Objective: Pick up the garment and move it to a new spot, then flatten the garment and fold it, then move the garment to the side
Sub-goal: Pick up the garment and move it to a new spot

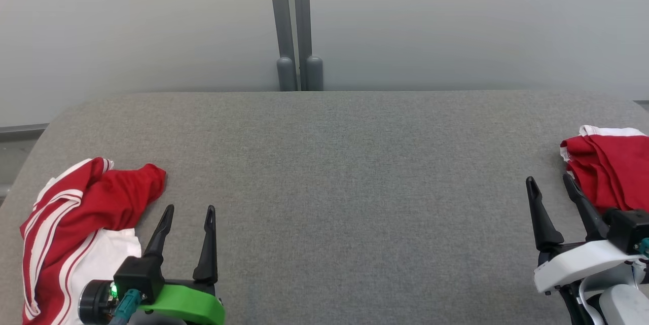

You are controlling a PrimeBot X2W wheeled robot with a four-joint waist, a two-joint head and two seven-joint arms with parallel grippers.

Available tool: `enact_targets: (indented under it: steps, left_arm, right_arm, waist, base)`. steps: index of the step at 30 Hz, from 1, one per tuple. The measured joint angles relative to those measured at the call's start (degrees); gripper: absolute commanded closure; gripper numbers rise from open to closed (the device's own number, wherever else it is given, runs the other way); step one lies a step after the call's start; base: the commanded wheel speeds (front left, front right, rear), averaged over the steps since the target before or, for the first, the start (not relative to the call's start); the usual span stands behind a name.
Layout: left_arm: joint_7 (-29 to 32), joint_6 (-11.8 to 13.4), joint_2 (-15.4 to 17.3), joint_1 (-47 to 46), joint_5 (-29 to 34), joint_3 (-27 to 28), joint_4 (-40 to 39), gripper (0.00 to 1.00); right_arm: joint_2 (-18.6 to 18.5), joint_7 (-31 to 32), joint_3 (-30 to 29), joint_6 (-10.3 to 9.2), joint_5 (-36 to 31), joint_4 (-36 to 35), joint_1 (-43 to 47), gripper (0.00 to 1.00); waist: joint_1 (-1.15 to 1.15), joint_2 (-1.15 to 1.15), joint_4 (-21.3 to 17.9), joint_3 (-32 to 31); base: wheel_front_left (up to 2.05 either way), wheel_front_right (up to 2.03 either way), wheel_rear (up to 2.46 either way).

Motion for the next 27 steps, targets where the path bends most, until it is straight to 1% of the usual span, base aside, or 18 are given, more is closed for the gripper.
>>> enact_targets:
  steps: [4, 10, 21, 27]
  left_arm:
    - [0.00, -0.11, -0.15, -0.10, 0.20, 0.29, 0.31, 0.00]
    - [0.00, 0.34, -0.11, -0.34, 0.48, 1.55, 0.37, 0.00]
    - [-0.01, 1.69, 0.75, -0.14, 0.38, 4.38, 1.09, 0.00]
    - [0.00, 2.90, 0.91, 1.05, -0.56, 6.57, -0.44, 0.00]
  right_arm:
    - [0.15, 0.00, 0.41, 0.00, -0.09, -0.07, 0.00, 0.00]
    - [1.11, 0.00, 1.62, 0.00, -0.22, -0.14, 0.03, 0.00]
    - [2.91, 0.00, 3.55, 0.00, -0.15, -1.53, 0.30, 0.00]
    - [2.72, 0.01, 5.92, 0.00, -0.01, -1.63, -1.46, 0.00]
  waist:
    - [0.00, 0.00, 1.25, 0.12]
    - [0.00, 0.00, 5.02, 0.20]
    - [0.00, 0.00, 15.43, -0.11]
    - [0.00, 0.00, 20.29, 0.20]
  base:
    - [0.00, 0.00, 0.00]
    - [0.00, 0.00, 0.00]
    - [0.00, 0.00, 0.00]
    - [0.00, 0.00, 0.00]
